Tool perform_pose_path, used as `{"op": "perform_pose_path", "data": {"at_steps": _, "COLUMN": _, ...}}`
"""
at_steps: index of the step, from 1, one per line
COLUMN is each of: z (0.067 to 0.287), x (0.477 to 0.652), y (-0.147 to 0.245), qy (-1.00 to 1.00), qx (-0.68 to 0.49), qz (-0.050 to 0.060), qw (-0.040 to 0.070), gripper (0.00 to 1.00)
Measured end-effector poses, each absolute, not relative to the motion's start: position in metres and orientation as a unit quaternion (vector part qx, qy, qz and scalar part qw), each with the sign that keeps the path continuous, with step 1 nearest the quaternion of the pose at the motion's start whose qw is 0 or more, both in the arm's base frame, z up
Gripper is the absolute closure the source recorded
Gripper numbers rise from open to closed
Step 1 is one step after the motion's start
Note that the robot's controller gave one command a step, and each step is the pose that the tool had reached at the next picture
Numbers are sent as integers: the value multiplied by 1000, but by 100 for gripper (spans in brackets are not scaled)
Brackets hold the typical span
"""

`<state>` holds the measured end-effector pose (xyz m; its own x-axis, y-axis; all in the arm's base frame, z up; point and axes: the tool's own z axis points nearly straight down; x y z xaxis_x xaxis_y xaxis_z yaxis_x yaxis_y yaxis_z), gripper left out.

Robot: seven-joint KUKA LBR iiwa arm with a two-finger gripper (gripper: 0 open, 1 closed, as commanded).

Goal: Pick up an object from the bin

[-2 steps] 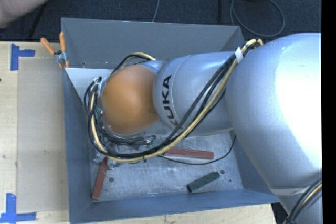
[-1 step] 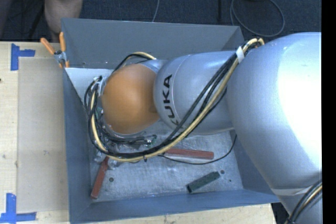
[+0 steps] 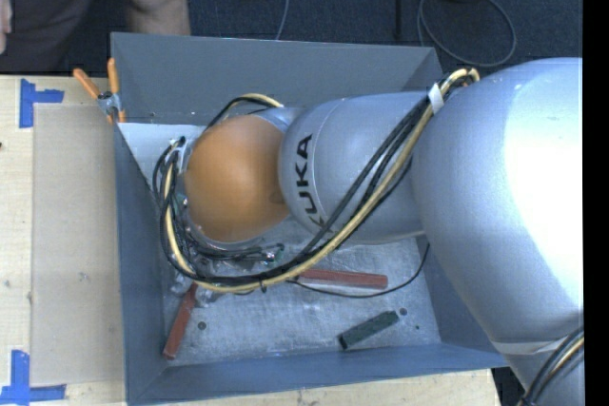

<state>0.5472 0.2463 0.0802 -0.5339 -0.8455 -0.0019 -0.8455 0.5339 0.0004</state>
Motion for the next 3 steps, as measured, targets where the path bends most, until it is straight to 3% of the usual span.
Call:
{"op": "perform_pose_path", "data": {"at_steps": 1, "z": 85, "x": 546, "y": 246, "qy": 876, "qx": -483, "qz": 1, "qw": -3, "gripper": 100}}
{"op": "perform_pose_path", "data": {"at_steps": 3, "z": 127, "x": 546, "y": 247, "qy": 876, "qx": -483, "qz": 1, "qw": -1, "gripper": 100}}
